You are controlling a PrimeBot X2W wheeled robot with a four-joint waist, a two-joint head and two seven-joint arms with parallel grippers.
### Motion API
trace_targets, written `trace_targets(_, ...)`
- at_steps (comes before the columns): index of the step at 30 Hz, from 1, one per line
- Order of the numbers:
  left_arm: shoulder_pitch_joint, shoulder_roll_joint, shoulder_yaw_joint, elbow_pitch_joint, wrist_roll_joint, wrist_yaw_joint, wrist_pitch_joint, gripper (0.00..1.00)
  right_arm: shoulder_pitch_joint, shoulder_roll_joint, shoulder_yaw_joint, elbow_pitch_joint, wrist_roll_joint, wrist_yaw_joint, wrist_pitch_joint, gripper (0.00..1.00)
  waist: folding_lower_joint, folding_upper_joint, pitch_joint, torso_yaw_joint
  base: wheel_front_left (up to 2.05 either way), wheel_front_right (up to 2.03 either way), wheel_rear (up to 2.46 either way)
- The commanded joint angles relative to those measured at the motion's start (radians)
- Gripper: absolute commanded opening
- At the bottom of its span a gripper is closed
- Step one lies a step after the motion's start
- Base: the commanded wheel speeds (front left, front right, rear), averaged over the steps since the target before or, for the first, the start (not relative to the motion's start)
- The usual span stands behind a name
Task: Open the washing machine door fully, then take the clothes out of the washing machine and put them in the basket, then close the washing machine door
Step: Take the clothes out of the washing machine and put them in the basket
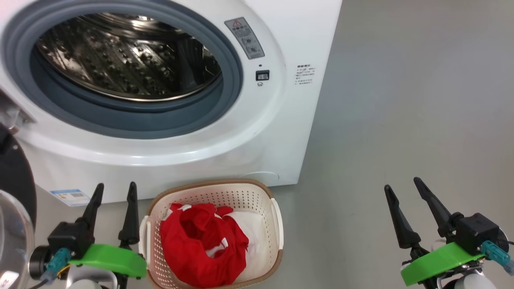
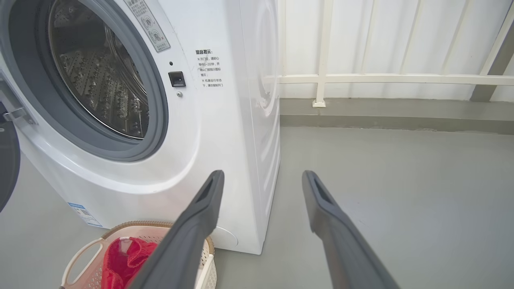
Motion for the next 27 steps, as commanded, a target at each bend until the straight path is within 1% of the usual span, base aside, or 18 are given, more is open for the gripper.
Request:
trace_targets(1,0.010,0.014,0.036,-0.043,0.008,-0.003,-0.012,1.00,0.009,-0.014,0.019,-0.023,0.008,0.002,-0.005,1.00,0.0000,0.0000,-0.019,0.011,0.00,0.00,0.00)
trace_targets(14,0.121,0.006,0.067,-0.185,0.008,-0.003,-0.012,1.00,0.055,-0.025,0.005,-0.031,0.010,0.002,-0.005,1.00,0.0000,0.0000,-0.070,0.016,0.00,0.00,0.00)
trace_targets(27,0.245,0.001,0.108,-0.300,-0.008,-0.003,-0.012,1.00,0.093,-0.036,-0.011,-0.037,0.012,0.002,-0.005,1.00,0.0000,0.0000,-0.107,0.000,0.00,0.00,0.00)
